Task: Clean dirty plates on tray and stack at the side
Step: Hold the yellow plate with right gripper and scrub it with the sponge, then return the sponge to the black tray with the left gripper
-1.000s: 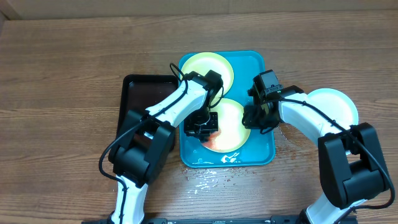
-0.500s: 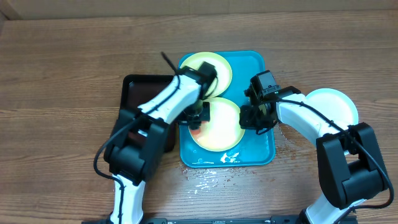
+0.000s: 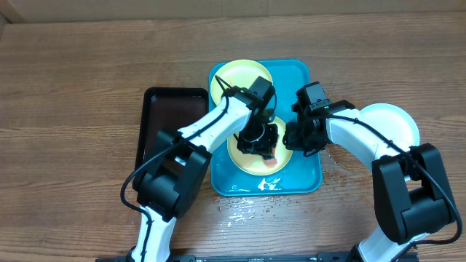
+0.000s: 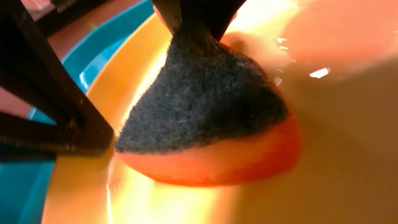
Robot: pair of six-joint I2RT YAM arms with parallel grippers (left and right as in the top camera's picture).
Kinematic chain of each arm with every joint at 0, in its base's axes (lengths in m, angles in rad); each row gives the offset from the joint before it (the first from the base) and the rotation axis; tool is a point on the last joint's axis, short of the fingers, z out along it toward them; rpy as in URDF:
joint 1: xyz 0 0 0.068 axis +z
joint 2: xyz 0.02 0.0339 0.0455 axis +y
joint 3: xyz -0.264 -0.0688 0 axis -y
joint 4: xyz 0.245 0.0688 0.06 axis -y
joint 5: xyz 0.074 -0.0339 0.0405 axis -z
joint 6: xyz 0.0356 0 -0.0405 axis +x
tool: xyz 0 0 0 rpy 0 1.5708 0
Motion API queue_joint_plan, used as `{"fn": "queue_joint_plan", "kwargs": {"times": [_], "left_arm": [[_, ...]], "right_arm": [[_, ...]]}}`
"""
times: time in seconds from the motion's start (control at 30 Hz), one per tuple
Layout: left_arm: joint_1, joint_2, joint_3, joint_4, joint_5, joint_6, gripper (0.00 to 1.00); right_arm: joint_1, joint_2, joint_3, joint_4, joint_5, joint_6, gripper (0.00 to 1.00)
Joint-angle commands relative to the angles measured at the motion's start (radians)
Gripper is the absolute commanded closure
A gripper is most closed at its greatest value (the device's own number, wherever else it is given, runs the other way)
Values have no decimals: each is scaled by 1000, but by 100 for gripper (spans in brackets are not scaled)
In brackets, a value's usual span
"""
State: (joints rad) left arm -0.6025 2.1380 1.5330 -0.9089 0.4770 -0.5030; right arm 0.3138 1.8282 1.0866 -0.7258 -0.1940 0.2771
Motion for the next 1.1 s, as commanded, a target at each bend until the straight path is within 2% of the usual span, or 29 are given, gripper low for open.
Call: {"fn": "queue_joint_plan", "kwargs": {"times": [0.0, 0.23, 0.4, 0.5, 0.63, 0.83, 1.07], "left_arm": [[43, 17, -12, -23, 10, -22, 96], [105, 15, -7, -165, -217, -35, 96], [115, 10, -2, -244, -503, -30, 96], [115, -2, 6, -257, -497, -10, 96], [119, -67, 15, -254, -407, 11, 96], [172, -259, 15, -269, -387, 10, 96], [317, -425, 14, -341, -514, 33, 96]], "right_arm": [[-5, 13, 13, -5, 36, 4, 96], [-5, 13, 13, -5, 36, 5, 96], [-5, 13, 12, -5, 36, 4, 96], [-5, 13, 12, -5, 37, 4, 96], [-5, 13, 12, -6, 43, 4, 96], [-5, 13, 12, -10, 51, 5, 96], [-5, 13, 12, -5, 66, 4, 96]]}}
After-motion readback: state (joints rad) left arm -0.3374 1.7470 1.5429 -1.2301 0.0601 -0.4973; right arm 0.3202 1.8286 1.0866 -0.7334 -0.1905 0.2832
